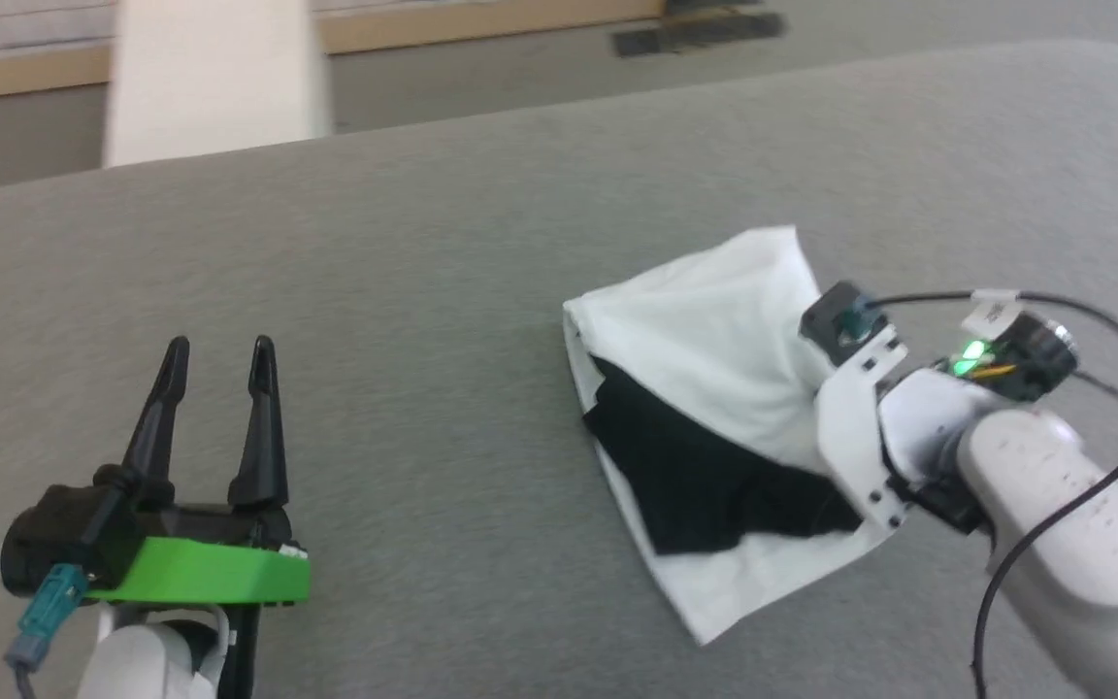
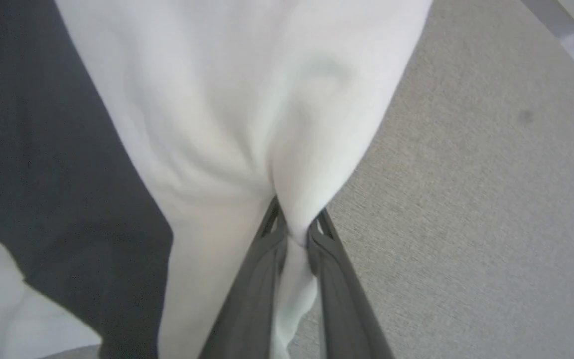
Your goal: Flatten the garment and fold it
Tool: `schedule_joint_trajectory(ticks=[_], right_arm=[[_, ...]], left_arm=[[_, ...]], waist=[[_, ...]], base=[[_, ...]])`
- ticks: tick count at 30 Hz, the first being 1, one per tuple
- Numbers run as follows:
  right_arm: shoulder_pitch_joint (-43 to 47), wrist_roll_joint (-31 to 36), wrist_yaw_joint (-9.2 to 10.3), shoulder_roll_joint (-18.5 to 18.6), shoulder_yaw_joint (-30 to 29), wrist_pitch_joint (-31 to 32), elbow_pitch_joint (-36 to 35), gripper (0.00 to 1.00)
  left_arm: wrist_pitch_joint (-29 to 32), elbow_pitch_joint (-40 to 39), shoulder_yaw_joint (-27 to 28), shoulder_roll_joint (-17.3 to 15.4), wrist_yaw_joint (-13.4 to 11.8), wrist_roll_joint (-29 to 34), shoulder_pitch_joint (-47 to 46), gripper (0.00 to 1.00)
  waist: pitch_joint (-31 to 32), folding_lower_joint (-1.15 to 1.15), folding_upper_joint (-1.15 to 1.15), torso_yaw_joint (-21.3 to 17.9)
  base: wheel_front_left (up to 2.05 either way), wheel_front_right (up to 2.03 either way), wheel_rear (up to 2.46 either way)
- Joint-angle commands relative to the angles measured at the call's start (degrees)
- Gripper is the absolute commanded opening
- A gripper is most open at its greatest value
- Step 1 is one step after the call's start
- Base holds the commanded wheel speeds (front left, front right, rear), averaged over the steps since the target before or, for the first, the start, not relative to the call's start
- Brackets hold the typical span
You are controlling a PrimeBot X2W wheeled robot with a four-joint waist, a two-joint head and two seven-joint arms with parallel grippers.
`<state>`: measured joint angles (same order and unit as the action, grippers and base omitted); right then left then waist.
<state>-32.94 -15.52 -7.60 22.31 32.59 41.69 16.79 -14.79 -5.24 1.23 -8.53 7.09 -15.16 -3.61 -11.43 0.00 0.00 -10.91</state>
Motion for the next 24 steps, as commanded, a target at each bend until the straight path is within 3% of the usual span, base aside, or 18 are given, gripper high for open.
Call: schedule_joint_trajectory(ticks=[1, 6, 11, 18, 24], right_arm=[[-1.7, -0.6, 0.11, 1.0, 0.4, -1.1, 0.7, 0.00], [-7.4, -2.4, 0.11, 4.3, 0.6, -5.3, 5.0, 0.00], [-11.1, -1.0, 0.11, 7.8, -2.1, -9.0, 10.1, 0.00], [-12.4, 2.7, 0.11, 14.7, -10.2, -11.3, 16.0, 0.00], [-12.9, 5.9, 0.11, 18.0, -19.4, -12.5, 18.0, 0.00]], left_arm=[[-0.2, -0.5, 0.1, -0.8, 0.4, 0.5, -1.0, 1.00], [0.0, -2.6, 0.7, -2.7, 0.3, 1.0, -2.8, 1.00], [1.9, -4.8, 0.2, -4.9, 0.3, 1.4, -4.8, 1.00], [3.6, -7.8, 1.0, -7.6, 0.0, 1.1, -6.0, 1.00], [4.4, -10.0, 2.6, -8.8, -0.5, 0.5, -4.7, 1.00]], waist=[[-4.4, 0.00, 0.00, -9.1], [-9.5, 0.00, 0.00, -12.1], [-14.8, 0.00, 0.00, -11.2], [-21.0, 0.00, 0.00, -7.6], [-24.4, 0.00, 0.00, -5.8]], base=[[0.00, 0.00, 0.00], [0.00, 0.00, 0.00], [0.00, 0.00, 0.00], [0.00, 0.00, 0.00], [0.00, 0.00, 0.00]])
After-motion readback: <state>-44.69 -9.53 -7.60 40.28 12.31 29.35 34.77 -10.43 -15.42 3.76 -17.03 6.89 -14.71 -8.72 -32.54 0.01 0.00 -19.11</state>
